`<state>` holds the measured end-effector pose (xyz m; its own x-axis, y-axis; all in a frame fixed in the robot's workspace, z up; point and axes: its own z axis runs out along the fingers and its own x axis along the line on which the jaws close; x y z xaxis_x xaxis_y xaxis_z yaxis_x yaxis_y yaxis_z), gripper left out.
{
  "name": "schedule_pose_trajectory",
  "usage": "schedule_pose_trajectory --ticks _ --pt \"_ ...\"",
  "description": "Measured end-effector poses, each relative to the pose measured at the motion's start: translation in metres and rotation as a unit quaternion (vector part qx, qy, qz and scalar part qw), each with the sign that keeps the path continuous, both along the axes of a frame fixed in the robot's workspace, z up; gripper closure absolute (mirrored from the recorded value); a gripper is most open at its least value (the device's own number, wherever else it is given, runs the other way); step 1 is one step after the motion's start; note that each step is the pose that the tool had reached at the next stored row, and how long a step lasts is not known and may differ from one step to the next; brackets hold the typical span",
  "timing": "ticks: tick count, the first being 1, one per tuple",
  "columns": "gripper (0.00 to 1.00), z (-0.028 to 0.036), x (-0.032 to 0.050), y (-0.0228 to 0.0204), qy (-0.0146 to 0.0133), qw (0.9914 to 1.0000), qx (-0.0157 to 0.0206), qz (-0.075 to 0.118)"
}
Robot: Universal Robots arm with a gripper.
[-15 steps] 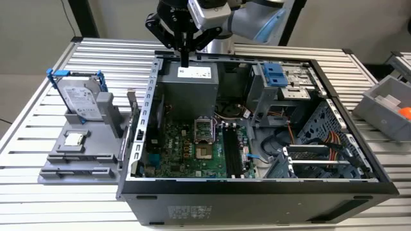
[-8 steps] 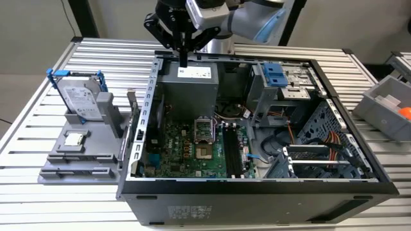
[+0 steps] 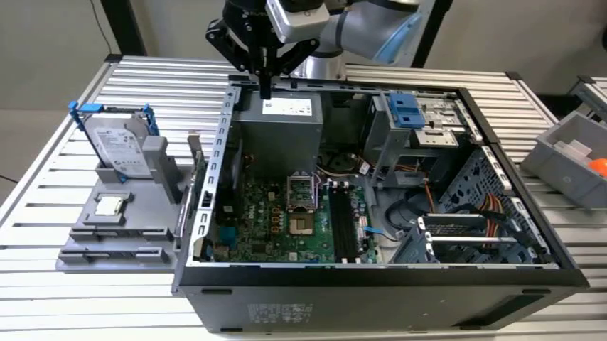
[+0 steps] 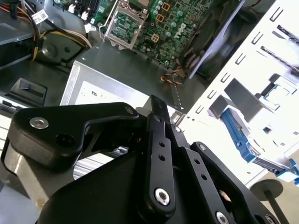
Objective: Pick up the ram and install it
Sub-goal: 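Reach for the ram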
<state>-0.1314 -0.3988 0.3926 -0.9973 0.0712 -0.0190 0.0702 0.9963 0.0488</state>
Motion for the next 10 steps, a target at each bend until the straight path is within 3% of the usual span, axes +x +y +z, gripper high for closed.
schedule_pose_trajectory --ticks 10 --pt "1.0 0.0001 -0.0111 0.0 0.0003 1.0 -0.0001 0.0"
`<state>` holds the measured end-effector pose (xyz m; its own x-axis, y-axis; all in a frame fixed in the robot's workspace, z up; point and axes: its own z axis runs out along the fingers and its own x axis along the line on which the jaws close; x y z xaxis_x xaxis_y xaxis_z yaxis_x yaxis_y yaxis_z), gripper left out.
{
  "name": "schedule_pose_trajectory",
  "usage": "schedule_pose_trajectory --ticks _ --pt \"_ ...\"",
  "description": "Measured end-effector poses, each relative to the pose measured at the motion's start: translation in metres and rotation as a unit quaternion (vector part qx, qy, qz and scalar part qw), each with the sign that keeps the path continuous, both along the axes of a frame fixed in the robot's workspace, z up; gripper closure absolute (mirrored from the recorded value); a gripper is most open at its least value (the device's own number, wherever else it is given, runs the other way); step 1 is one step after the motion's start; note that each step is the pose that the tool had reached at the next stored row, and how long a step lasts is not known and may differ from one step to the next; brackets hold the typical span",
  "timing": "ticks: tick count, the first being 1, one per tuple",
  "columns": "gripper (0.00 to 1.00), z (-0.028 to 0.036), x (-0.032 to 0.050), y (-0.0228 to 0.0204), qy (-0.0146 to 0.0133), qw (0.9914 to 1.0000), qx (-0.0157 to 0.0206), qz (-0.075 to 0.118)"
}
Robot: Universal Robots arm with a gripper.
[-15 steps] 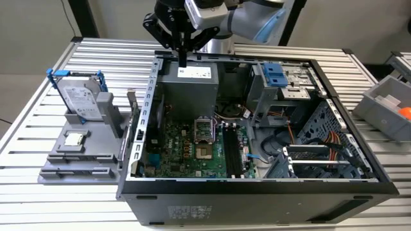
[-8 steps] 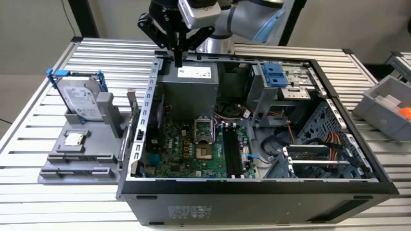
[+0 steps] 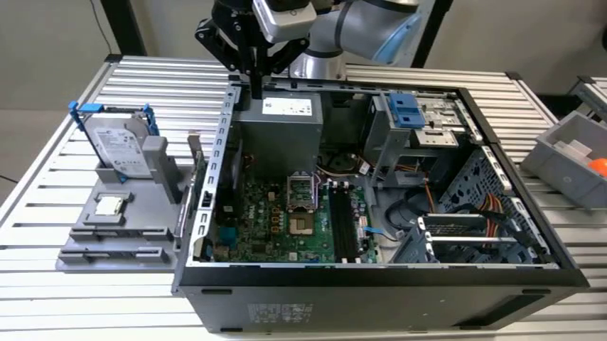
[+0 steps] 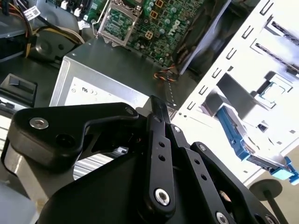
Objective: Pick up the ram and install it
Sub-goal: 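Reach for the ram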
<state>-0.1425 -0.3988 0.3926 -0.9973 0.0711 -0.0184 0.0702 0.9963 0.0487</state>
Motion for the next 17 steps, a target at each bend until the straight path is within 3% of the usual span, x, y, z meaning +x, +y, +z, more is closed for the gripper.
schedule_pose_trajectory --ticks 17 --pt "1.0 0.0 -0.0205 0.0 0.0 1.0 0.0 0.001"
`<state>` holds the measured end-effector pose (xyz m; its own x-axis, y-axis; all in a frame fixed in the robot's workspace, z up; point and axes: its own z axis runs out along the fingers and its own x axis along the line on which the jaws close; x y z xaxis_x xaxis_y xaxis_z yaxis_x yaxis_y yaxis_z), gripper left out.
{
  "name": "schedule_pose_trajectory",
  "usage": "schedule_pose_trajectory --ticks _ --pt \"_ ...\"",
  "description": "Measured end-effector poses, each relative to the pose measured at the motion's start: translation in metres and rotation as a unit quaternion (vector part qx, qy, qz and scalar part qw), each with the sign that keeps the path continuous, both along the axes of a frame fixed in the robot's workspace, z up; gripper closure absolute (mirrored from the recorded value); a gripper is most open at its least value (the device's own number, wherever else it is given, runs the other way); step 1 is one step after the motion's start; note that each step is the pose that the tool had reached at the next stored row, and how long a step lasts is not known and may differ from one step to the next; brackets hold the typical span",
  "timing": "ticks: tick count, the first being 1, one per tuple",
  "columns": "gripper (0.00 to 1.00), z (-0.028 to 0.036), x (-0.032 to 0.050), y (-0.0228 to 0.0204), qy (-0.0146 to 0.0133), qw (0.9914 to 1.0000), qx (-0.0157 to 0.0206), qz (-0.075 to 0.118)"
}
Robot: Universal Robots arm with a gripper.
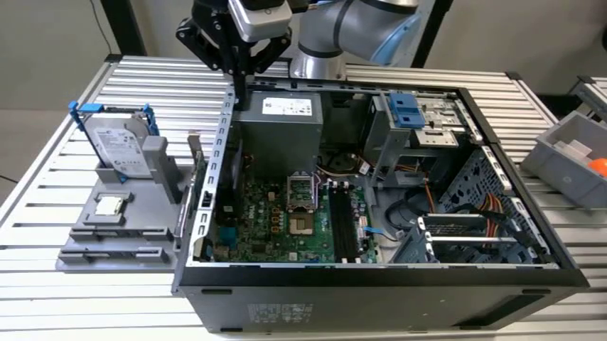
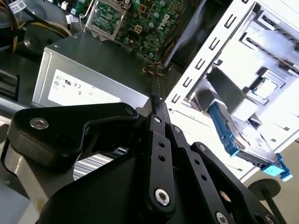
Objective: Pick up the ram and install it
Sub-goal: 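Reach for the ram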
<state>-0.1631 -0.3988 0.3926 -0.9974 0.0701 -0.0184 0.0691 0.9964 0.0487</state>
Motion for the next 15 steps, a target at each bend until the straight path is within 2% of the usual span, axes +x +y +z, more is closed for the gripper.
schedule_pose_trajectory --ticks 15 --pt "1.0 0.0 -0.0174 0.0 0.0 1.0 0.0 0.0"
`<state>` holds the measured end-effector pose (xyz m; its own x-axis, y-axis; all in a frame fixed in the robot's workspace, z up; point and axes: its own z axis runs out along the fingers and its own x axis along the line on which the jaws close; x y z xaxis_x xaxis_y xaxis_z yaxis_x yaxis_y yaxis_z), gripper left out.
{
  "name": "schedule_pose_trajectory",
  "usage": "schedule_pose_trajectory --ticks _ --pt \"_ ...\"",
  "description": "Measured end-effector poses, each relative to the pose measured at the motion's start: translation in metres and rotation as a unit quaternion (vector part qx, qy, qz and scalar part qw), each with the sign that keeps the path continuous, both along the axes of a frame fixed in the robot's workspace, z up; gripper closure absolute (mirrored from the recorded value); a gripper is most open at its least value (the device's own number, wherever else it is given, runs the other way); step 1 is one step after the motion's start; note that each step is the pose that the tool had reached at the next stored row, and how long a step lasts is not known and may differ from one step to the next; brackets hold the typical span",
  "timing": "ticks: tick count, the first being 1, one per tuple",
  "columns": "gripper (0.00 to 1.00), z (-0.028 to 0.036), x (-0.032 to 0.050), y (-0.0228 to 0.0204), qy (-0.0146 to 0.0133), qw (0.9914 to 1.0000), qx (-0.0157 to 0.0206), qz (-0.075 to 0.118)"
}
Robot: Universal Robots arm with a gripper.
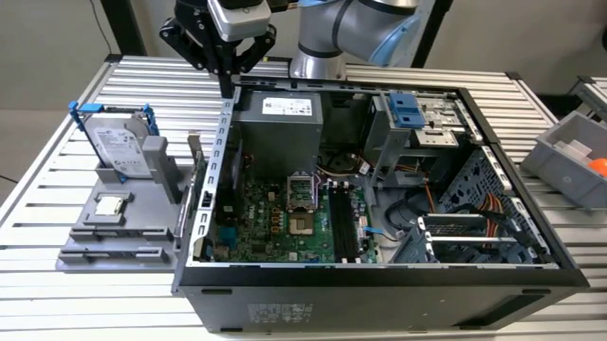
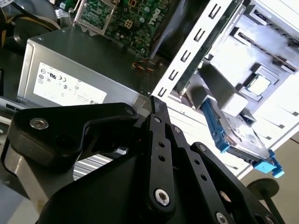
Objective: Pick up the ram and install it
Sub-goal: 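Reach for the ram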
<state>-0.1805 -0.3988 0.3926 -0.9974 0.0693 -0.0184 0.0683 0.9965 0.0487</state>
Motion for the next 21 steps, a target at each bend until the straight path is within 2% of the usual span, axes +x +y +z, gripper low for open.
schedule_pose_trajectory --ticks 21 --pt "1.0 0.0 -0.0292 0.0 0.0 1.0 0.0 0.0"
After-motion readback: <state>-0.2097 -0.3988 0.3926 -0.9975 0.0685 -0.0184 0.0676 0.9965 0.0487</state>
